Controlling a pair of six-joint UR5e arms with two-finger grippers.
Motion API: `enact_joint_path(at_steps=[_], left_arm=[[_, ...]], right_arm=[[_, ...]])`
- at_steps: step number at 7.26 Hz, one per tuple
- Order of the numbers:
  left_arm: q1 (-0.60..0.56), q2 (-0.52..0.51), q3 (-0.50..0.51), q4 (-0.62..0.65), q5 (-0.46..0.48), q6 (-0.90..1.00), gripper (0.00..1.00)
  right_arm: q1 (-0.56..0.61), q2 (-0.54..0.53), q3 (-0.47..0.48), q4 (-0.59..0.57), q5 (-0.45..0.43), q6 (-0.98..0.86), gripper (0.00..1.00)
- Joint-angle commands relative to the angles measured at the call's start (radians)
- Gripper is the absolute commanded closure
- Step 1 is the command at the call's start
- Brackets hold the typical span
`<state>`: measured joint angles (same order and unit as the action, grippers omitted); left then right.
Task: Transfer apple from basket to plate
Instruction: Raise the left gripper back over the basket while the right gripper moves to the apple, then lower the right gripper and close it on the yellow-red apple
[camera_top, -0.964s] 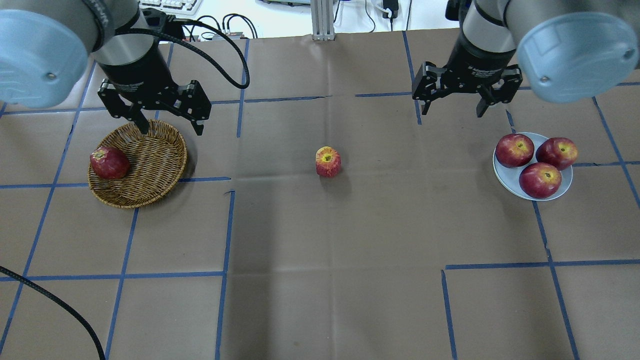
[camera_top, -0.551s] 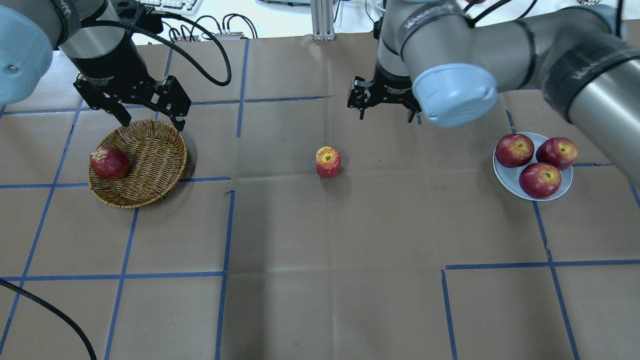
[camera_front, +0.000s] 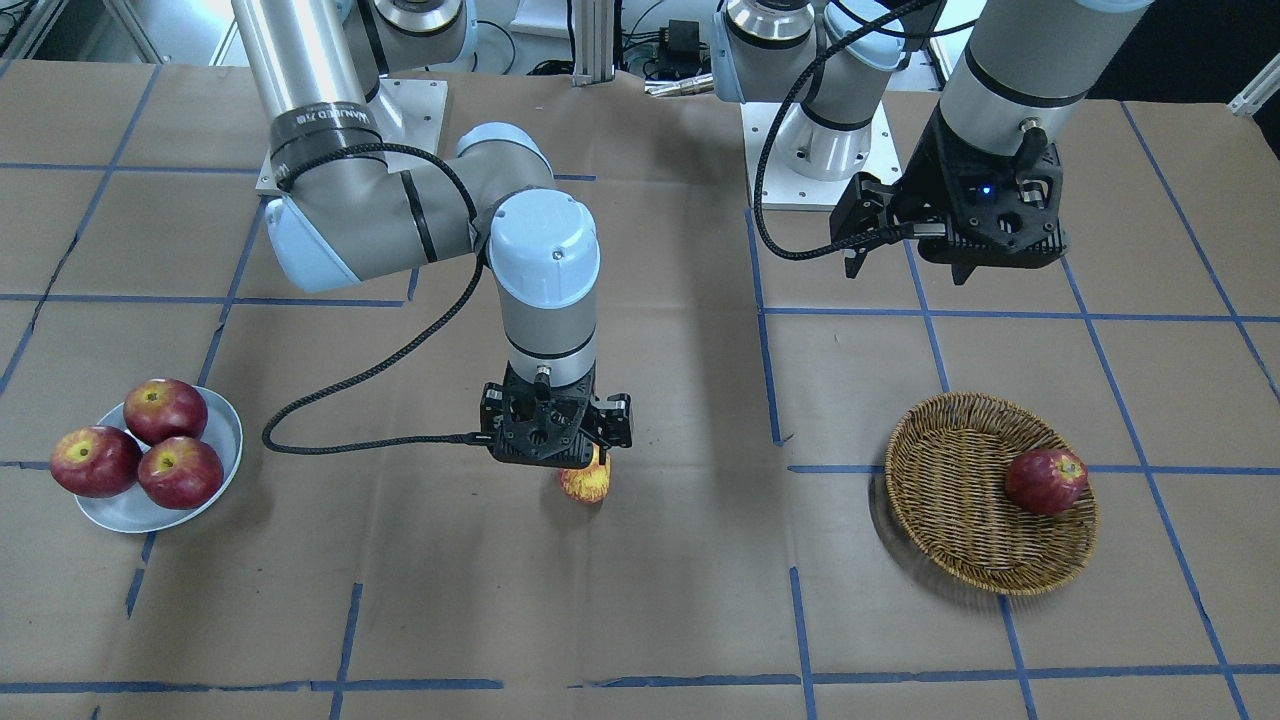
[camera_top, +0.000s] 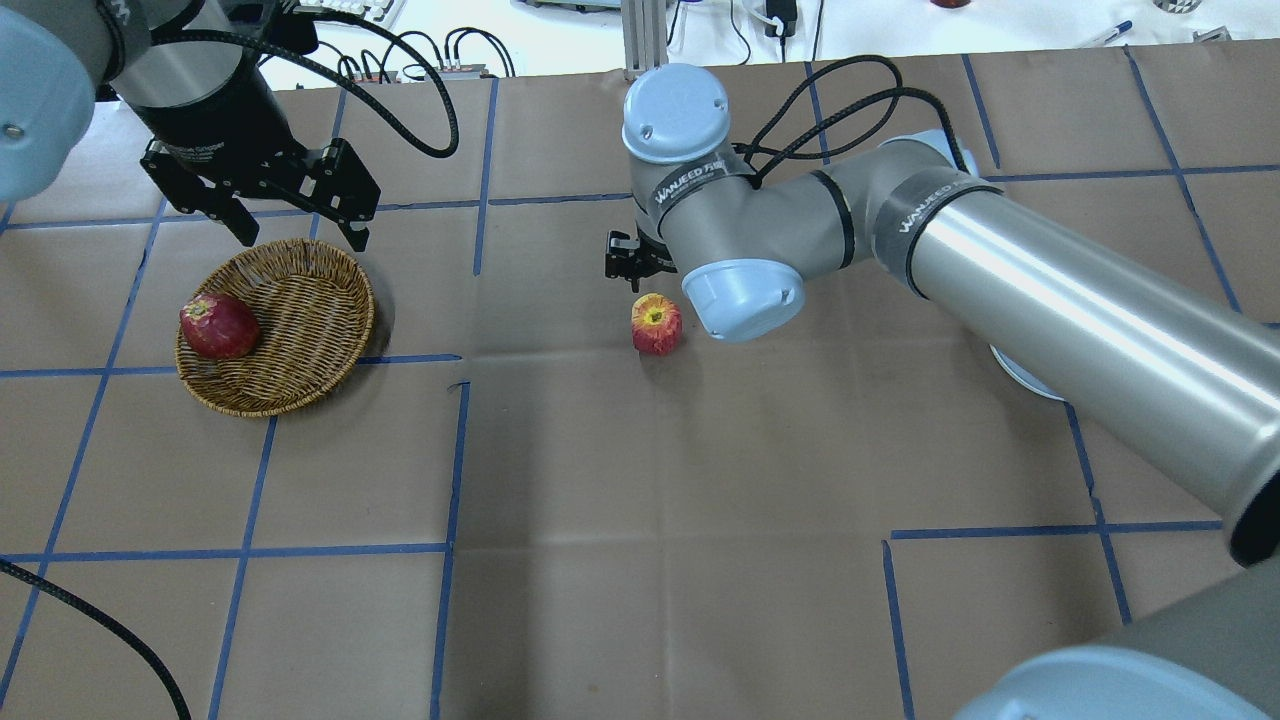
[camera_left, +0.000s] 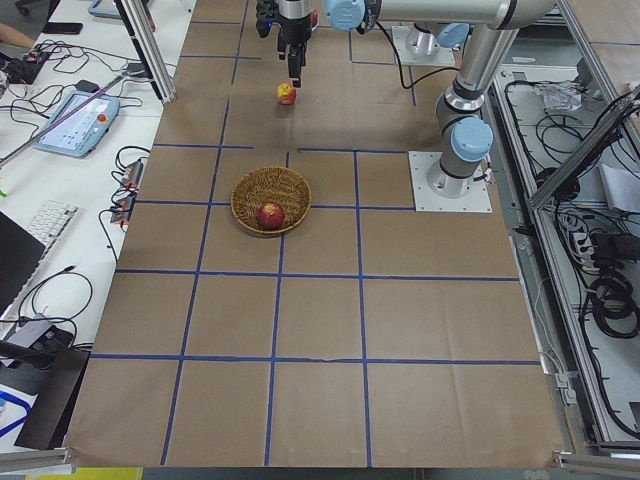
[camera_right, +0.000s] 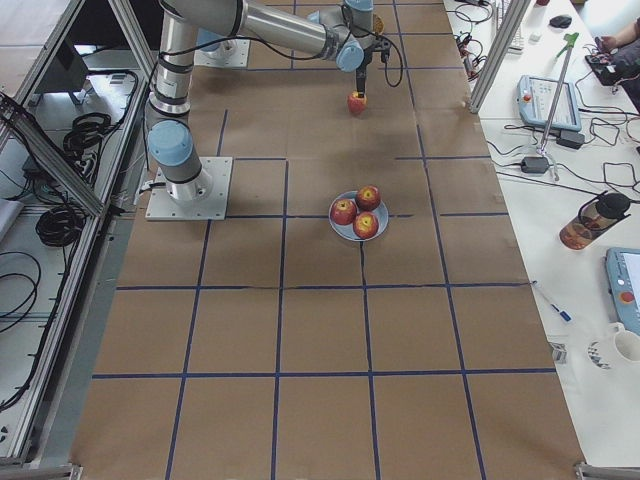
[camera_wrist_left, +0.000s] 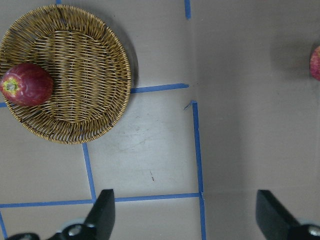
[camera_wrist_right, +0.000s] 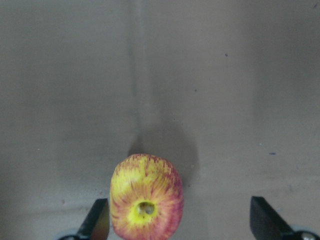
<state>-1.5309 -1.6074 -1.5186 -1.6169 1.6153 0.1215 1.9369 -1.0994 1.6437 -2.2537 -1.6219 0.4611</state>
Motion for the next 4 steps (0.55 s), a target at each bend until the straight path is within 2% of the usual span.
enact_joint_path(at_steps=[1, 4], left_arm=[[0.0, 0.0, 0.001, 0.0, 0.0, 0.001, 0.01], [0.0, 0.0, 0.0, 0.0, -0.002, 0.001, 0.01]], right_arm=[[0.007, 0.039, 0.097, -0.18, 0.007, 0.002, 0.0], [0.008, 0.058, 0.1, -0.193, 0.013, 0.002, 0.0]])
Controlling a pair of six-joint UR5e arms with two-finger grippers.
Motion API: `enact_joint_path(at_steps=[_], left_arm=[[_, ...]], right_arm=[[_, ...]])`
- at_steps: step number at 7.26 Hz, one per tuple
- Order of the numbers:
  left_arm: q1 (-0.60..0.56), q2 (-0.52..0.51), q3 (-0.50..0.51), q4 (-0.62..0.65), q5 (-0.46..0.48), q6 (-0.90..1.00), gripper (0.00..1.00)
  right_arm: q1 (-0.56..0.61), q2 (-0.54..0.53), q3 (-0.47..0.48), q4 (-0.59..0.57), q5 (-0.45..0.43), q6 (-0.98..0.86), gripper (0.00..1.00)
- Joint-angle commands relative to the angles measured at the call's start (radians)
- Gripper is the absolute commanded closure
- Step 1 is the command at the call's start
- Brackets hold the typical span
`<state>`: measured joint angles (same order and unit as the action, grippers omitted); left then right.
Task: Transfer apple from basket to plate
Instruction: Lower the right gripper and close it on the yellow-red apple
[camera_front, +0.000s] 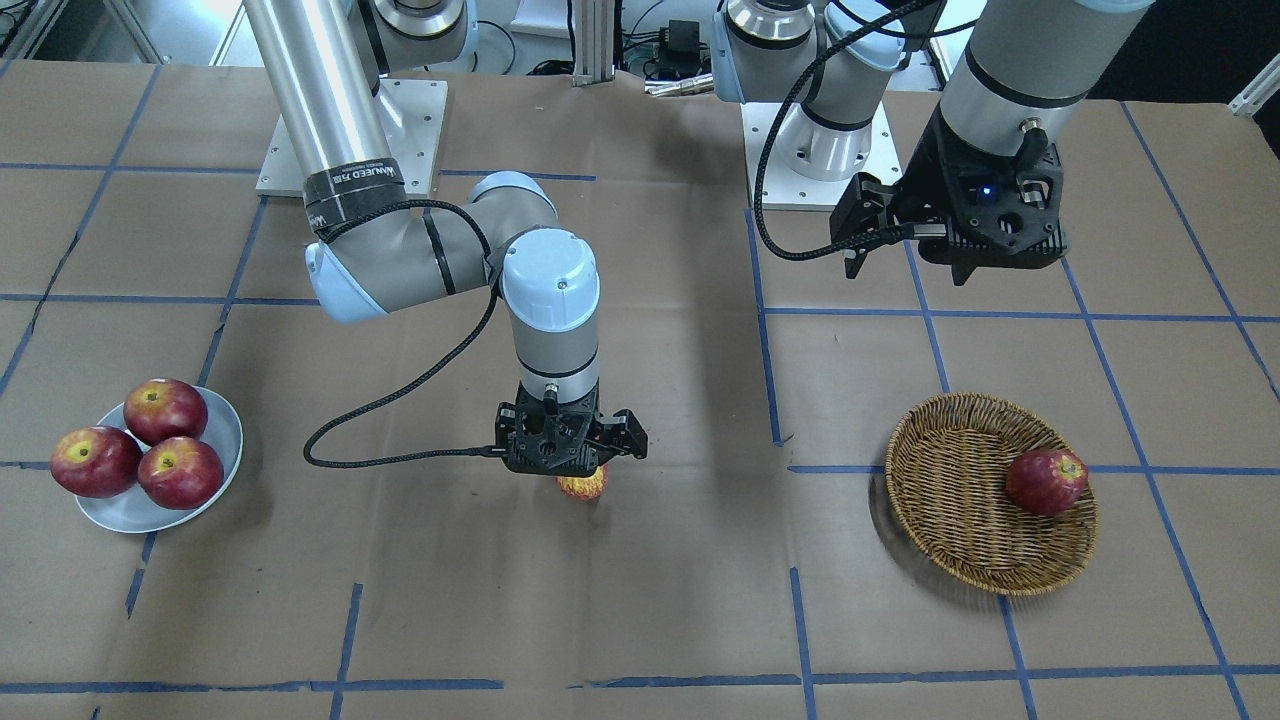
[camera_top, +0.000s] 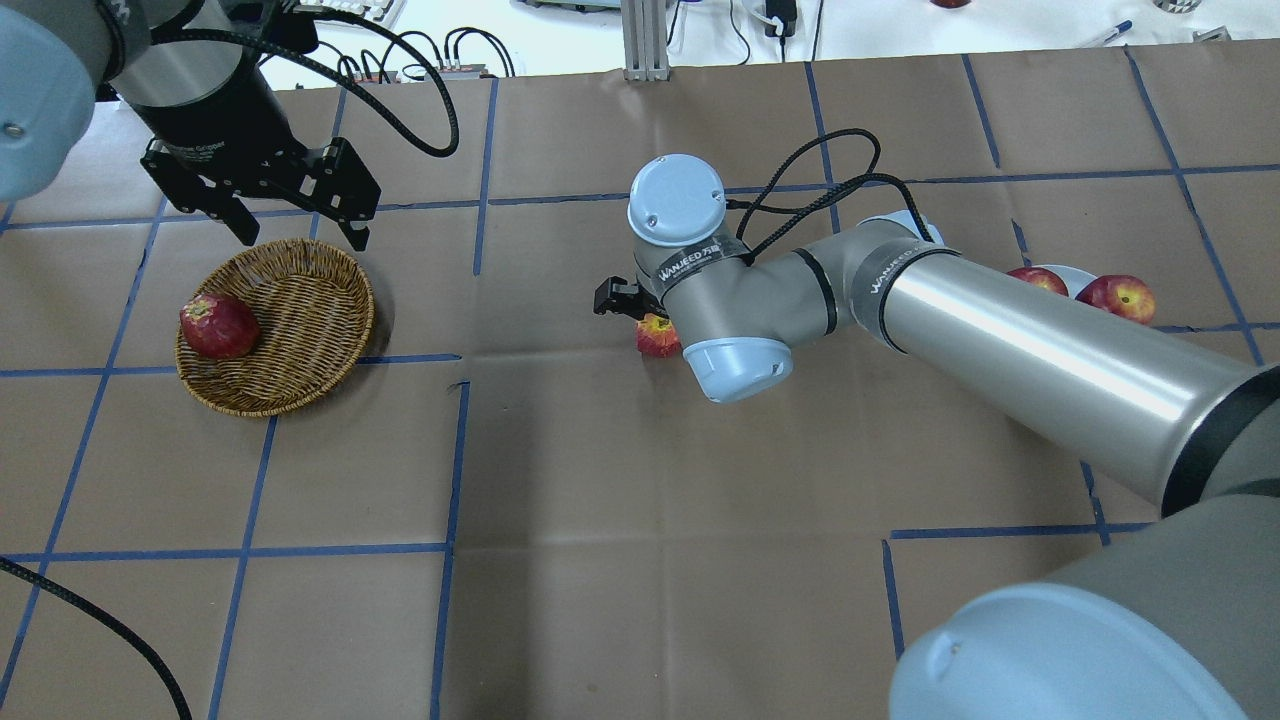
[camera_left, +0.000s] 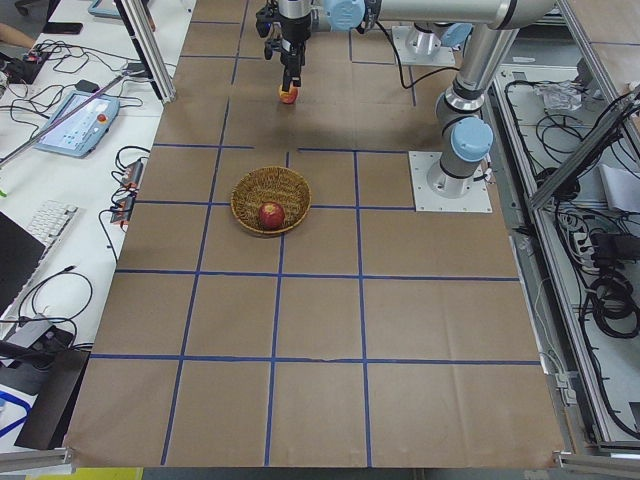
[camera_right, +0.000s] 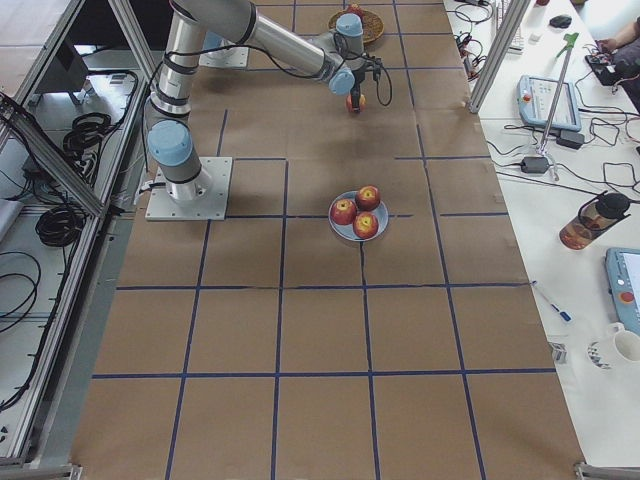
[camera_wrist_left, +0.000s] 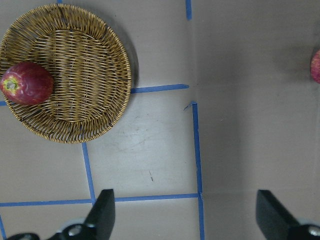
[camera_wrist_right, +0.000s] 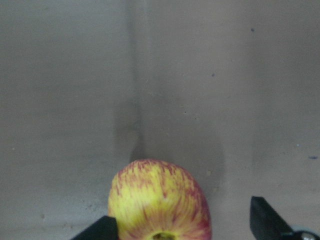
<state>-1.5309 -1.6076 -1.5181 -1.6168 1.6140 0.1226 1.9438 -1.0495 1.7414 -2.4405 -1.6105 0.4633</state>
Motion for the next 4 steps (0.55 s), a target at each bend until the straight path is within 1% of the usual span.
enact_joint_path(at_steps=[1, 4], left_arm=[[0.0, 0.0, -0.001, 0.0, 0.0, 0.0, 0.01], [0.0, 0.0, 0.001, 0.0, 0.0, 0.0, 0.01]], right_arm=[[0.001, 0.015, -0.005, -0.009, 0.001, 0.0, 0.0], [0.006, 0.031, -0.033, -0.011, 0.001, 0.0, 0.0]])
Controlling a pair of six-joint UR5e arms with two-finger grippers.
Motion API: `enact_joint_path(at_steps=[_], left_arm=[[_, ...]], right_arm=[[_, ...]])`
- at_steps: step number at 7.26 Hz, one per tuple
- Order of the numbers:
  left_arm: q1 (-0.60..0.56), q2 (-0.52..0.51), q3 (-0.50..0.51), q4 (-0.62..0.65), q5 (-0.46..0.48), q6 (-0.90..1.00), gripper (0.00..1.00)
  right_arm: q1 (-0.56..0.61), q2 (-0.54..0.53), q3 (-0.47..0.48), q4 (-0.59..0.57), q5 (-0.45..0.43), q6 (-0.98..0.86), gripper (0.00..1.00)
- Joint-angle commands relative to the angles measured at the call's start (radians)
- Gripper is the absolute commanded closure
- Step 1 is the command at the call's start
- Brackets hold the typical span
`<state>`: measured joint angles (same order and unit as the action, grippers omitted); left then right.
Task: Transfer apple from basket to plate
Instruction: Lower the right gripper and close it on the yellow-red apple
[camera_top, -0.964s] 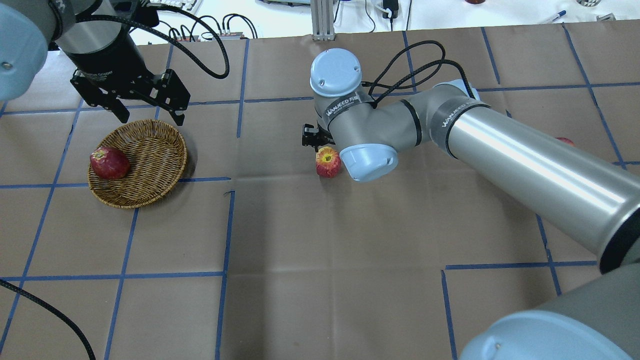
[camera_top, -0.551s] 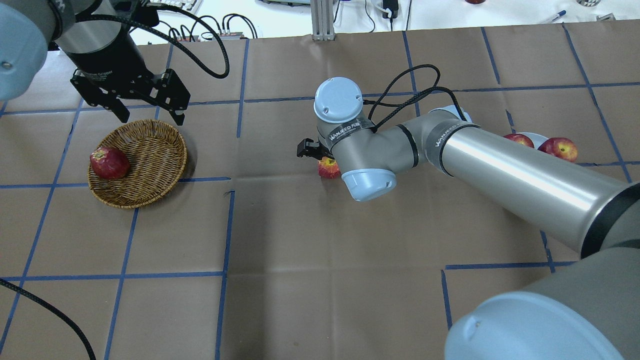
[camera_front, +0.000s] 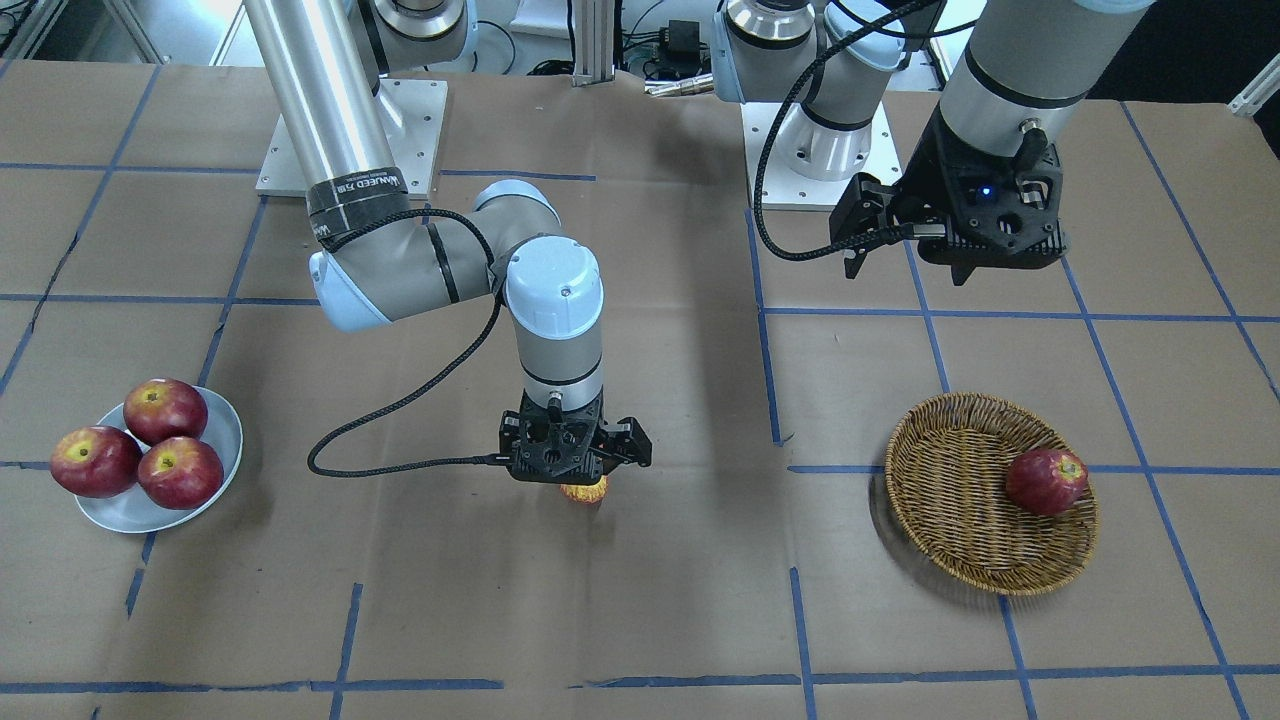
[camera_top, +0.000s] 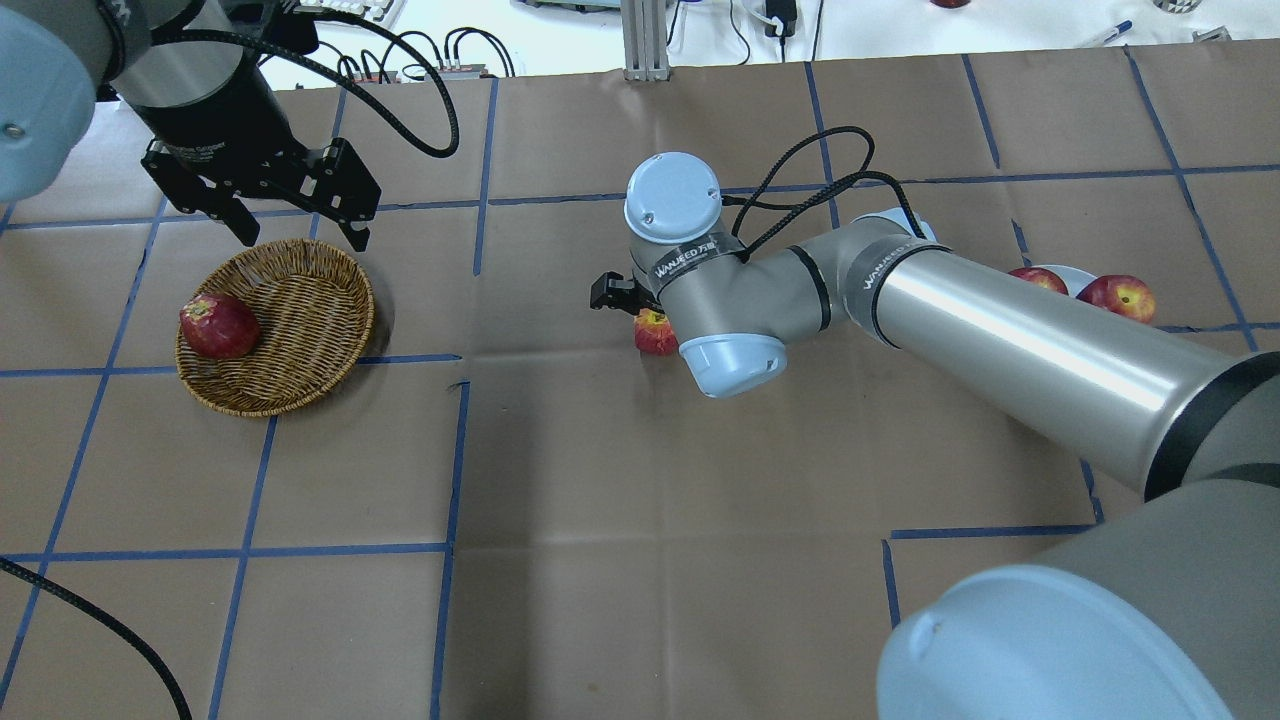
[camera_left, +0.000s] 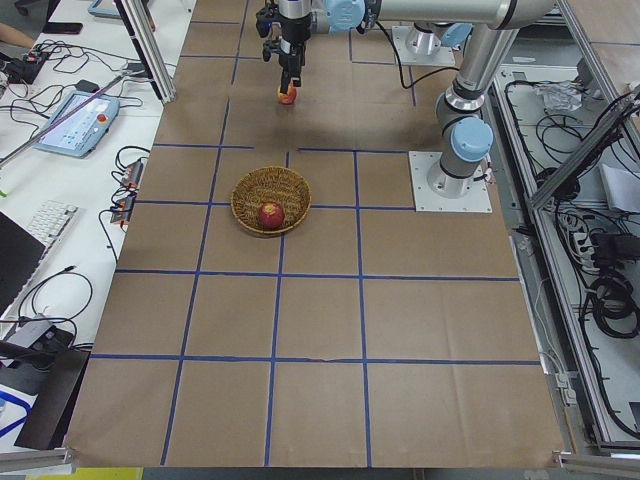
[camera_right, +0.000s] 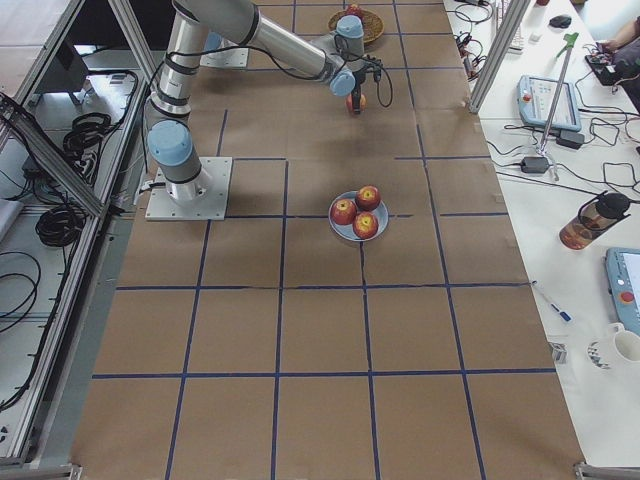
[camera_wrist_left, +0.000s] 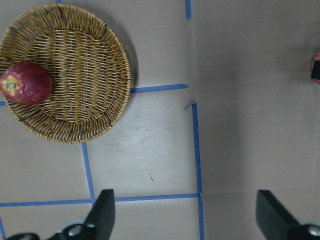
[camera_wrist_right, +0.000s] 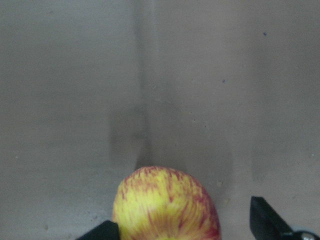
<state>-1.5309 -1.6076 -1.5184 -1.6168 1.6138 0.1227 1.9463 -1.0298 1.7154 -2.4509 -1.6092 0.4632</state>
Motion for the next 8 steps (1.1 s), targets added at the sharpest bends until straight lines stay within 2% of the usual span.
enact_joint_path(at_steps=[1, 8], left_arm=[[0.0, 0.0, 0.001, 0.0, 0.0, 0.0, 0.01], [0.002, 0.002, -0.005, 0.0, 0.005, 0.009, 0.01]], right_arm=[[0.005, 0.023, -0.005, -0.002, 0.0, 0.0, 0.0], [0.017, 0.039, -0.02, -0.002, 0.003, 0.0, 0.0]])
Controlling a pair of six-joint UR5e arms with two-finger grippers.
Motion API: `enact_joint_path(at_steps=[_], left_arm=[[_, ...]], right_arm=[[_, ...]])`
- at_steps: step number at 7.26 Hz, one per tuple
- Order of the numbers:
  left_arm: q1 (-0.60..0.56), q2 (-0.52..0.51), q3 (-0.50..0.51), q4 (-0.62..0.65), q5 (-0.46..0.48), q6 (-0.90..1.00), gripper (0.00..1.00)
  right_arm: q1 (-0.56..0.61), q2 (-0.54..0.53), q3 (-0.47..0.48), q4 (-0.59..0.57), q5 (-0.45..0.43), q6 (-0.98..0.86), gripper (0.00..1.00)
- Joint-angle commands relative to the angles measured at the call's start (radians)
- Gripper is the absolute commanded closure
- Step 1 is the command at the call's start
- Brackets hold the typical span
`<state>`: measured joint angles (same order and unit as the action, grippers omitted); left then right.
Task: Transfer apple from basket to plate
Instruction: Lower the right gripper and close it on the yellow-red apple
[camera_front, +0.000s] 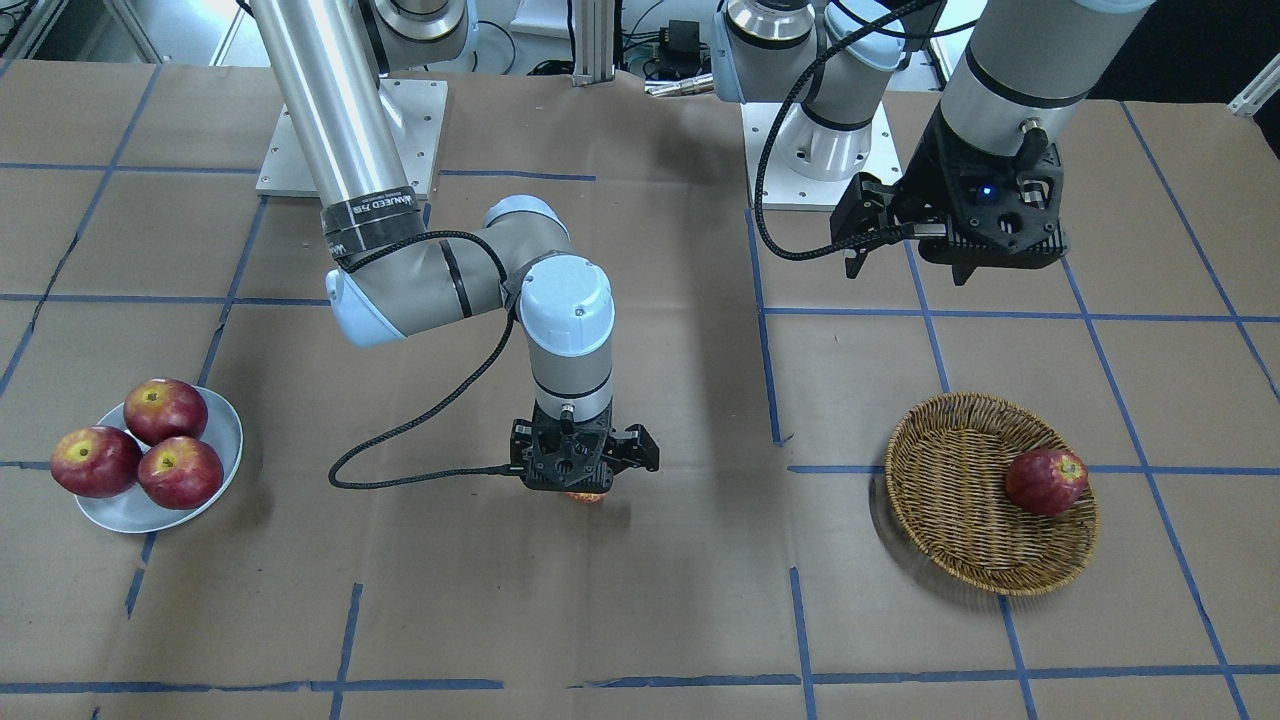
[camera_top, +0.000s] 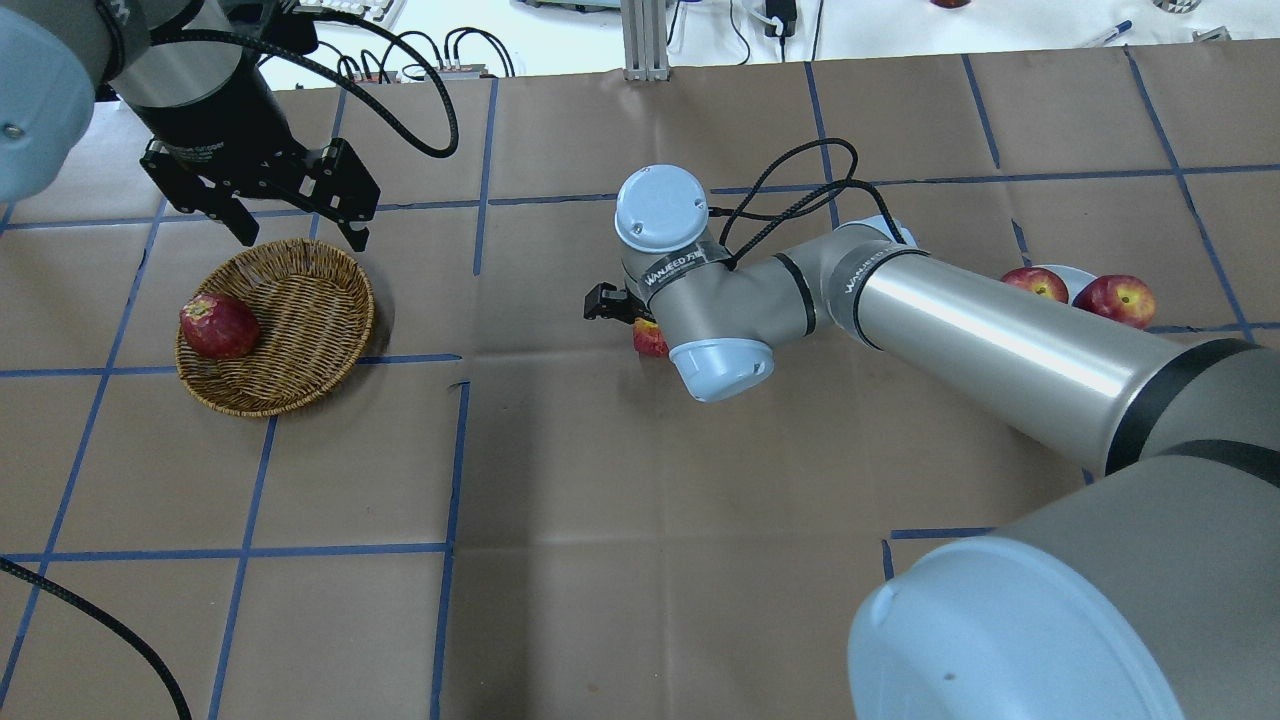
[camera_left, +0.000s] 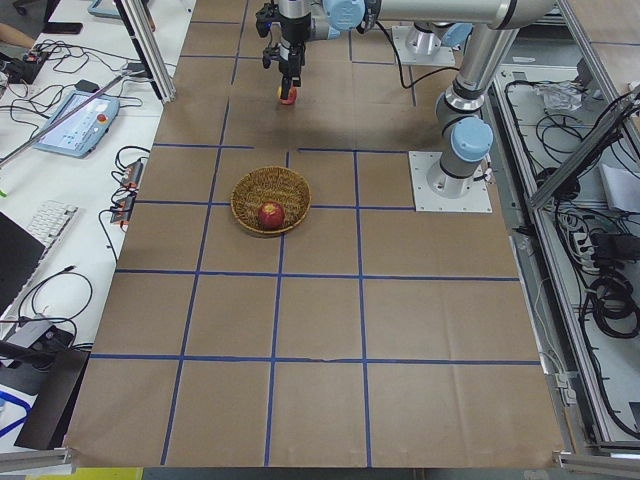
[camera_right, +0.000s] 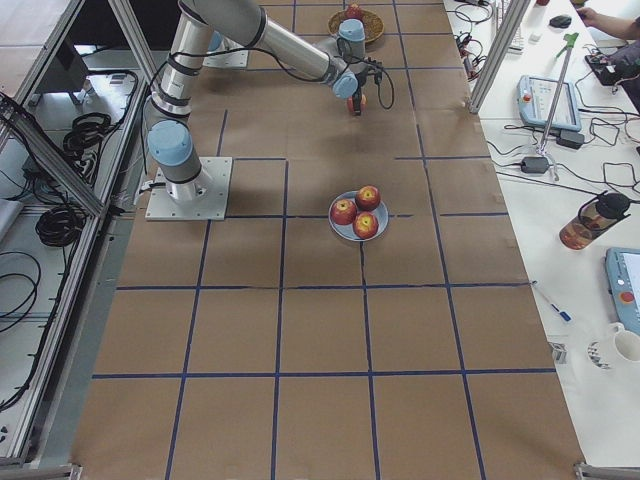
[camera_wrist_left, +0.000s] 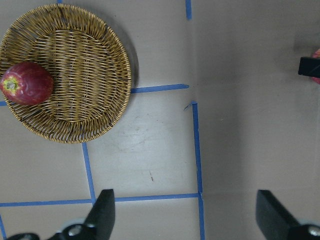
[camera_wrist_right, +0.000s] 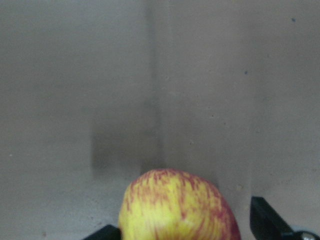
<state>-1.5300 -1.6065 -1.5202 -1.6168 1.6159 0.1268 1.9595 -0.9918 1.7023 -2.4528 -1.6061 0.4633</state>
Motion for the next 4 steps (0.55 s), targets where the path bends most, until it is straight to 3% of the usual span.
enact_joint_path(at_steps=[1, 3, 4], left_arm=[[0.001, 0.0, 0.001, -0.002, 0.002, 0.004, 0.01], [-0.001, 0.0, 0.0, -0.002, -0.001, 0.004, 0.01], [-0.001, 0.0, 0.0, -0.002, -0.001, 0.004, 0.01]], right_arm=[[0.004, 0.007, -0.007, 0.0, 0.0, 0.006, 0.0], [0.004, 0.019, -0.013, -0.002, -0.005, 0.008, 0.01], [0.004, 0.021, -0.024, -0.002, -0.003, 0.008, 0.25]])
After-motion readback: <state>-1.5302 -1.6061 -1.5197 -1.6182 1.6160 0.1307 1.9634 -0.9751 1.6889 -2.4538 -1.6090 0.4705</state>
